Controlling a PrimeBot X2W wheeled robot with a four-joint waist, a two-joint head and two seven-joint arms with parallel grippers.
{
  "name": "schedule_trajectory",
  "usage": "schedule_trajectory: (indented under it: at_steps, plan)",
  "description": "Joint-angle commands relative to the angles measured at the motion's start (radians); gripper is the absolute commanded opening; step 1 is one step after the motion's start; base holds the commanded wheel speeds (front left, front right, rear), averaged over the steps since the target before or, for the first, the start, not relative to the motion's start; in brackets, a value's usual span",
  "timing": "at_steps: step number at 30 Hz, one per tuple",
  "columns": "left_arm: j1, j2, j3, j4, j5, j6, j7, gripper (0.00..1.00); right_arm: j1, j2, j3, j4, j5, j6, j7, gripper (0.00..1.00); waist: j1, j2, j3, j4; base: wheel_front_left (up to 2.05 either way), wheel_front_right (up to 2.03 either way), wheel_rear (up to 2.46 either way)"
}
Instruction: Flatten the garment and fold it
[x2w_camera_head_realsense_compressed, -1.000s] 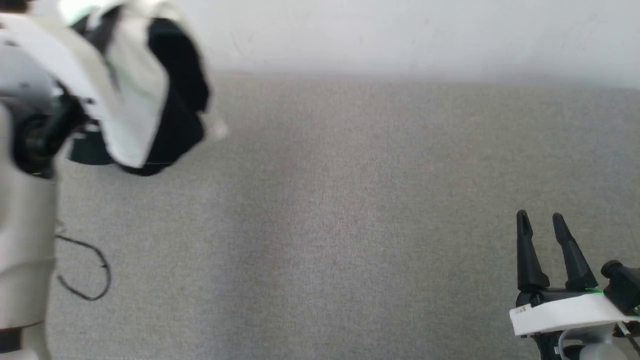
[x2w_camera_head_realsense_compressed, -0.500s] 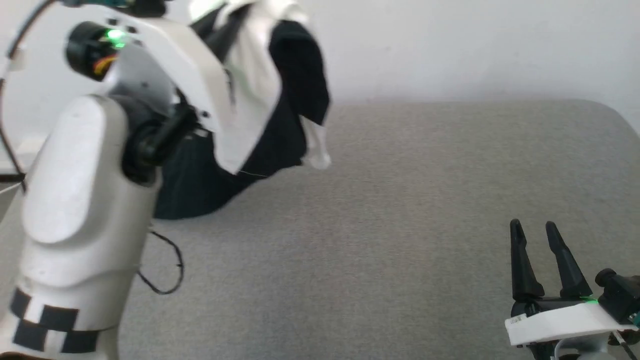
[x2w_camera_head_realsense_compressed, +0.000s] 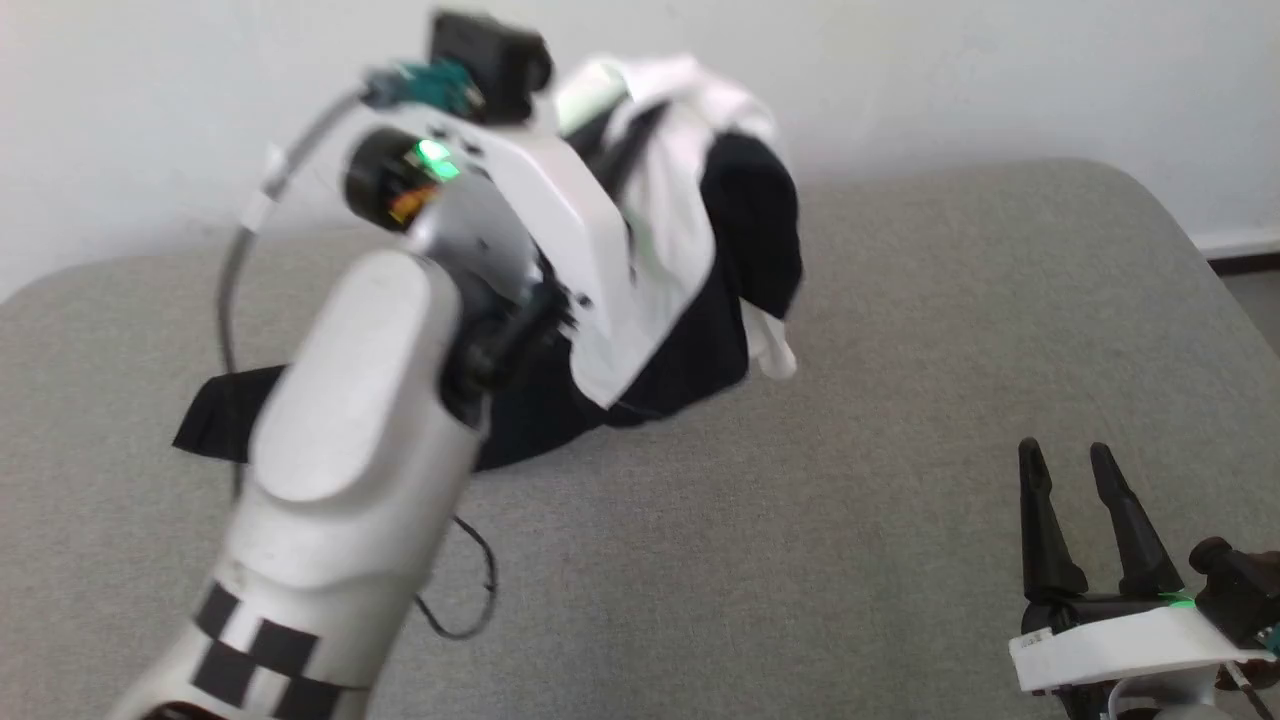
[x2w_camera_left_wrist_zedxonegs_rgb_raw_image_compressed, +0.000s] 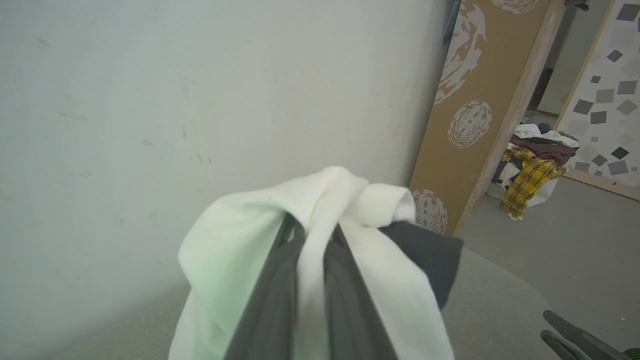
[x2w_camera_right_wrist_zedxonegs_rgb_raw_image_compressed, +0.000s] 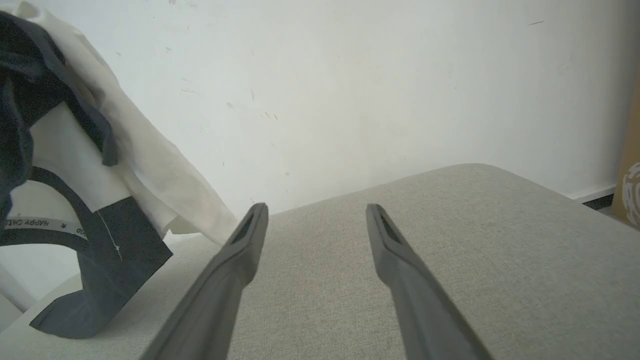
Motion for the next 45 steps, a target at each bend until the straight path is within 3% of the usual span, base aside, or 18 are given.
schedule_trajectory:
  at_steps: [1,6,12,17,25,27,28,38,45]
  plan:
    - [0.024,-0.019,-0.011,0.029,0.009,0.008,-0.034,0.00,-0.005,0.002,-0.003,-0.006,-0.005,-0.001,-0.005,1.00,0.0000,0.0000,0.022,-0.015,0.00,0.00,0.00]
    - [0.057,-0.067,-0.036,0.150,0.014,0.028,-0.126,0.00,-0.018,0.002,0.000,-0.011,0.000,-0.001,-0.005,1.00,0.0000,0.0000,0.060,-0.017,0.00,0.00,0.00]
    - [0.083,-0.083,-0.092,0.324,0.065,0.060,-0.194,0.00,-0.045,0.002,0.013,-0.012,0.008,-0.001,-0.005,1.00,0.0000,0.0000,0.103,-0.021,0.00,0.00,0.00]
    - [0.084,-0.082,-0.122,0.427,0.095,0.076,-0.202,0.00,-0.059,0.002,0.019,-0.012,0.009,-0.001,-0.005,1.00,0.0000,0.0000,0.129,-0.024,0.00,0.00,0.00]
    - [0.079,-0.090,-0.152,0.577,0.084,0.088,-0.119,0.00,-0.073,0.002,0.022,-0.003,0.011,-0.001,-0.005,1.00,0.0000,0.0000,0.161,-0.021,0.00,0.00,0.00]
    - [0.075,-0.094,-0.143,0.583,0.066,0.088,-0.133,0.49,-0.076,0.002,0.020,-0.001,0.012,-0.001,-0.005,1.00,0.0000,0.0000,0.164,-0.015,0.00,0.00,0.00]
    - [0.073,-0.096,-0.143,0.583,0.059,0.084,-0.141,1.00,-0.077,0.002,0.019,0.001,0.012,-0.001,-0.005,1.00,0.0000,0.0000,0.164,-0.011,0.00,0.00,0.00]
    - [0.069,-0.103,-0.143,0.494,-0.015,0.034,-0.237,1.00,-0.059,0.002,0.000,0.017,0.016,-0.001,-0.005,1.00,0.0000,0.0000,0.107,0.042,0.00,0.00,0.00]
    - [0.173,-0.058,-0.091,0.320,-0.034,0.065,-0.374,1.00,-0.033,0.002,-0.036,0.049,0.151,-0.001,-0.005,1.00,0.0000,0.0000,0.068,0.081,0.00,0.00,0.00]
